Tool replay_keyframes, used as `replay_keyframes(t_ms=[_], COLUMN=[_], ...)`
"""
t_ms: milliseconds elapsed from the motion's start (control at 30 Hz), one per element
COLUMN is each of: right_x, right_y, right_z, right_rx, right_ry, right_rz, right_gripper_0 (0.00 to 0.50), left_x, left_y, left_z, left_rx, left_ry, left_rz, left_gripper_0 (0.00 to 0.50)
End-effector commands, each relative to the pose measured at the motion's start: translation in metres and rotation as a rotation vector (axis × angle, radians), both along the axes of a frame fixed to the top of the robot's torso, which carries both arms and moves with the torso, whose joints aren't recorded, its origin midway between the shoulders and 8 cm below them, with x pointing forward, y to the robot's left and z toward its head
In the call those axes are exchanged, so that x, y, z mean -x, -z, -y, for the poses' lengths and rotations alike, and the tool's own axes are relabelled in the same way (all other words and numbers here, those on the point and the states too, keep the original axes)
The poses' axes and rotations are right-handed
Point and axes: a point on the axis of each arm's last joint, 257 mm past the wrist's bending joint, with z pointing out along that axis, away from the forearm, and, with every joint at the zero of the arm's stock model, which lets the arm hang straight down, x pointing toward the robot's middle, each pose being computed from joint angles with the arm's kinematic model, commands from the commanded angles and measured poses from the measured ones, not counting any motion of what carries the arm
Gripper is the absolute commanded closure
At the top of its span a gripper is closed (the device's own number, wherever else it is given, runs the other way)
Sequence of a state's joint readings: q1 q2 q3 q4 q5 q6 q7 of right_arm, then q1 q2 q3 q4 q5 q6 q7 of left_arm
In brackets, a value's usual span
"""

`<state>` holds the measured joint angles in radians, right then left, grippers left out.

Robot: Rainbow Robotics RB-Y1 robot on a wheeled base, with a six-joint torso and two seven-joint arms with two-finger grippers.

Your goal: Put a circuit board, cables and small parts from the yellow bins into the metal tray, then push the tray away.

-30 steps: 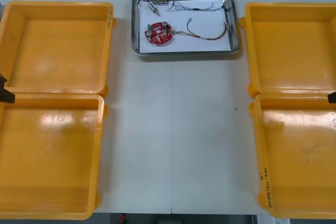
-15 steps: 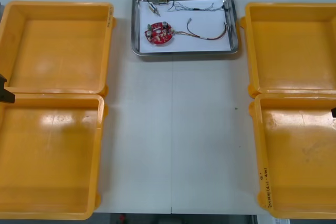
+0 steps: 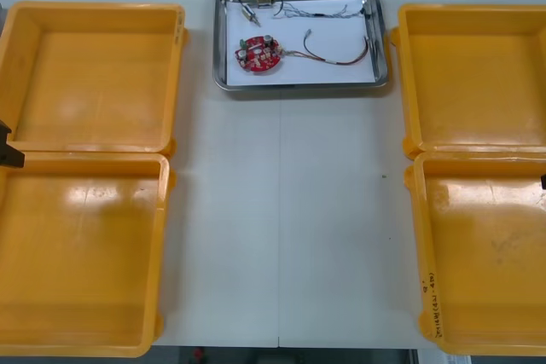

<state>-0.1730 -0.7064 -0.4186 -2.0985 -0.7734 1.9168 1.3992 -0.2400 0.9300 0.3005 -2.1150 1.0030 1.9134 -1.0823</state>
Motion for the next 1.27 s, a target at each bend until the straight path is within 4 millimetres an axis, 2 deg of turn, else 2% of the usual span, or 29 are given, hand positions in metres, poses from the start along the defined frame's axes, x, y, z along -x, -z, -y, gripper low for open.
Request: replay_keyframes(t_ms=[33,1267], right_x=[0.0017,0.0033], right_y=[-0.0058,-0.0031], right_z=[0.0001,-0.003], right_rx=[-0.04,-0.039], right_ry=[0.075,0.053], right_rz=[0.031,0.022], right_gripper_0=[0.0,0.0], left_x=[0.0033,0.0033], left_y=[-0.0158,-0.0158], left_z=[-0.015,-0.015], left_rx=[-0.09,-0.09], left_ry=[0.069,0.069], left_rz=[0.022,0.022], left_gripper_0=[0.0,0.0])
